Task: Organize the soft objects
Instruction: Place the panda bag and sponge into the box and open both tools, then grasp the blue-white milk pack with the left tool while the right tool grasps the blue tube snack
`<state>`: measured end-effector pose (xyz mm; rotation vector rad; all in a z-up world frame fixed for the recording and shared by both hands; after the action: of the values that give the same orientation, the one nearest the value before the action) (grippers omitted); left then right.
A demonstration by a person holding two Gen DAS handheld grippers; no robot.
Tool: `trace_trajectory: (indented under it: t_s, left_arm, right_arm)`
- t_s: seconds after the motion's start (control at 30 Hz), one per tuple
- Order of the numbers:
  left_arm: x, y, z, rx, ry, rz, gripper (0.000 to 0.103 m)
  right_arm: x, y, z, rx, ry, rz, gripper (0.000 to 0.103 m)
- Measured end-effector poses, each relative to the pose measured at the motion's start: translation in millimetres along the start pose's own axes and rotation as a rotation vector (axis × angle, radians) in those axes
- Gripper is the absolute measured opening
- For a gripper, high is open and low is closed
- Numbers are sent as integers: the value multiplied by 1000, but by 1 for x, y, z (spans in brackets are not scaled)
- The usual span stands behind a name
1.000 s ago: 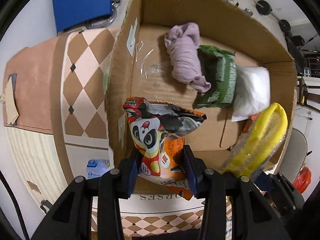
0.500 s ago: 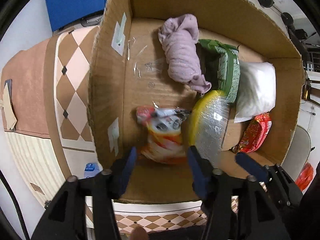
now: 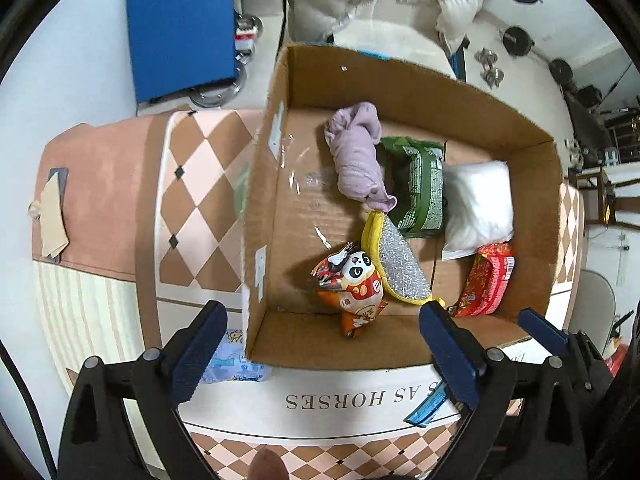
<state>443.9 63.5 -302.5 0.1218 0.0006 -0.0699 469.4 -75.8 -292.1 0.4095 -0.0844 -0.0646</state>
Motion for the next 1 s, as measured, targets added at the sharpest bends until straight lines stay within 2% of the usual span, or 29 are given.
trace_trajectory:
  t_s: [0.1, 0.17, 0.27, 0.33, 0.43, 0.53, 0.6, 0.7, 0.8, 0.83, 0.87, 0.97, 1.0]
  left_arm:
    - [-13, 13, 10, 10, -36, 48, 98]
    - [-27, 27, 13, 12, -58, 105, 98]
    - [-59, 64, 0, -44, -39, 274, 99]
    - [-86, 94, -32, -119, 51, 433, 98]
    - [-114, 120, -91, -229, 209, 617, 98]
    - [-123, 130, -136, -226, 292, 688, 95]
    - [-122, 131, -154, -221, 320, 718, 95]
    - [-116, 123, -177, -213, 363, 738, 95]
    - [-112, 112, -189, -172, 379, 703, 93]
    - [-111, 108, -191, -142, 375, 672, 86]
    - [-111, 104, -191, -118, 369, 638, 84]
    - [-114, 88, -189, -17, 320, 488, 83]
    - [-116, 80, -187, 41, 287, 397, 83]
  right_arm:
    - [-6, -1, 15, -50, -44, 5, 103]
    - [-13, -1, 25, -50, -69, 4, 103]
    - [-37, -8, 44, -31, -114, -20, 103]
    - [-61, -19, 53, -26, -151, -52, 103]
    - [-100, -48, 56, -16, -180, -133, 103]
    - [-132, -79, 46, 20, -179, -235, 103]
    - [-149, -100, 43, -32, -226, -260, 103]
    - [-164, -121, 27, -119, -213, -271, 103]
    - [-175, -141, 3, -106, -153, -342, 103]
    - [-177, -147, -5, -102, -140, -356, 103]
    - [-178, -151, -10, -104, -130, -363, 103]
    - [-177, -161, -26, -100, -99, -389, 103]
    - [-177, -164, -30, -99, -88, -399, 103]
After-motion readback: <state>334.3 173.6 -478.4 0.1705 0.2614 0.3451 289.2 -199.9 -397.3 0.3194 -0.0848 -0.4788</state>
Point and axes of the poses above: each gripper's, at about its wrist camera, not at the fingertips, and z roughly against the way its jaws point, y to its left, x to its top, the point moved 4 cm from there along -z, roughly the way its jaws point, and after that the axes turned 15 degrees about x, right-handed, at the moved point
